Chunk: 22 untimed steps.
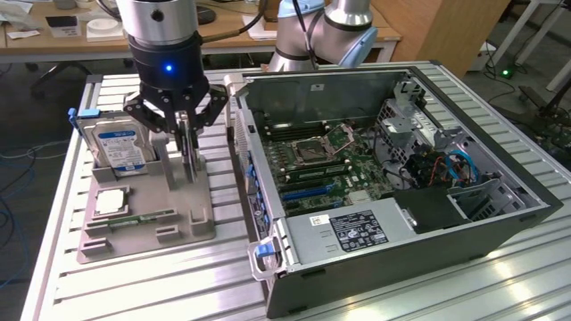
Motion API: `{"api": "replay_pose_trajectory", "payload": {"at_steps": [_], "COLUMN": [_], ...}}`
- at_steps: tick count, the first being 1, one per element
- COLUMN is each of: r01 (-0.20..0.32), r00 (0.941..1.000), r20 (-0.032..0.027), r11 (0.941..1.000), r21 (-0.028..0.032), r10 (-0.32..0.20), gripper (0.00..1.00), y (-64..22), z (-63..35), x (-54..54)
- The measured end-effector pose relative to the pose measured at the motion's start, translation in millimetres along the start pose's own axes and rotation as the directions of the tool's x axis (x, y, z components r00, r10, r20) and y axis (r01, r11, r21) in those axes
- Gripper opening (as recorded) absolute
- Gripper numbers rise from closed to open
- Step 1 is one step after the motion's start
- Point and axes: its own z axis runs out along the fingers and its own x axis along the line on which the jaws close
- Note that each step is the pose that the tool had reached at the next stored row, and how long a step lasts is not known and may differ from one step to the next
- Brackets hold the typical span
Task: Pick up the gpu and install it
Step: 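Pick up the gpu and move the gpu toward the slot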
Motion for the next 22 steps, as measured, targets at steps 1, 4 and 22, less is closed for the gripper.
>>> {"api": "replay_pose_trajectory", "payload": {"at_steps": [1,4,22], "r01": [0.000,0.000,0.000], "r00": [1.0000,1.0000,1.0000], "r20": [0.0000,0.0000,0.0000], "r11": [1.0000,1.0000,1.0000], "r21": [0.0000,0.0000,0.0000], "r10": [0.000,0.000,0.000], "gripper": [0.27,0.27,0.27], "y": [0.0,0.1,0.5], "z": [-1.1,-4.0,-21.3], "x": [0.0,-0.1,-0.5]}}
